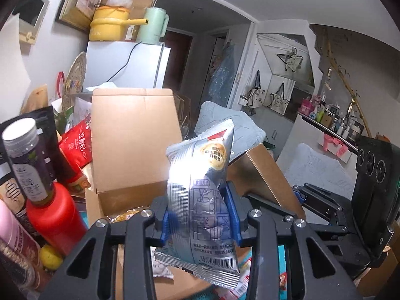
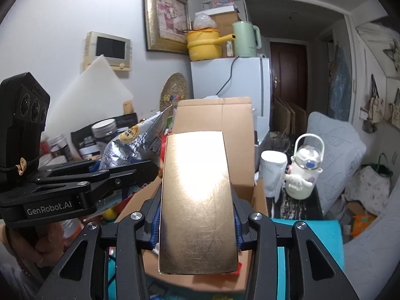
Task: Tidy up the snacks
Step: 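Carry the silver packet and gold box over the cardboard box with both grippers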
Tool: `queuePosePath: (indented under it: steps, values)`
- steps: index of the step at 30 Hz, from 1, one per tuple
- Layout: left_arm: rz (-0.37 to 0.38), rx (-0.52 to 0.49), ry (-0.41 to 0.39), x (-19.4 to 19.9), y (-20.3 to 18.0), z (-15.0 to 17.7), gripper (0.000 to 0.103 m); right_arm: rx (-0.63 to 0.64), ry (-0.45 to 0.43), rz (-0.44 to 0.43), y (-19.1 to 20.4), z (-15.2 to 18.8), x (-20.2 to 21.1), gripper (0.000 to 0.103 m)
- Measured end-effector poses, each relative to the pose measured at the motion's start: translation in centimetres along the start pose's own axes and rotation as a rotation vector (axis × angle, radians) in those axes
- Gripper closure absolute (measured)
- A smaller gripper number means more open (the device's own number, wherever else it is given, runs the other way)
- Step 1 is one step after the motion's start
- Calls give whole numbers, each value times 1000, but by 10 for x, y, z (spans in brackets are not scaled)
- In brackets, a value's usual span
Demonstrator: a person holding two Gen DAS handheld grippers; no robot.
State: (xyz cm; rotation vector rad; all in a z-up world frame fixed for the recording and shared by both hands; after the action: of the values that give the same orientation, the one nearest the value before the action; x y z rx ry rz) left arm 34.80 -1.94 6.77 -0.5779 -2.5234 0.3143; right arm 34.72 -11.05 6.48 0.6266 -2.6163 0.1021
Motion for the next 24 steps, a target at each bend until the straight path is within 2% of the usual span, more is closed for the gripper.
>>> queuePosePath:
  steps: [7,12,24]
  values:
    - [-72,10,27,-39,25,0,66,-21,51,14,-15,6,-44,60]
    - [-161,5,58,-63,46,4,66,-21,91,10,-22,11,-71,60]
    - [-214,41,208,-112,75,31,66,-41,202,57,-36,39,-114,60]
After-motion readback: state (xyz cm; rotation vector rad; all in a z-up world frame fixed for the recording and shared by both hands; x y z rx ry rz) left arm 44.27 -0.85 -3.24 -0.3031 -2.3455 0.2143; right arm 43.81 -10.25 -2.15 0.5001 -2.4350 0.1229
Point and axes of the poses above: each gripper's, at about its wrist camera, not at the fingertips, and x roughly against the way its jaws point, y to its left, z to its underside, the point moved 7 cm from there along -x, roughly the way its jaws point, and after that the axes turned 5 degrees about x, right-handed, at the moved point
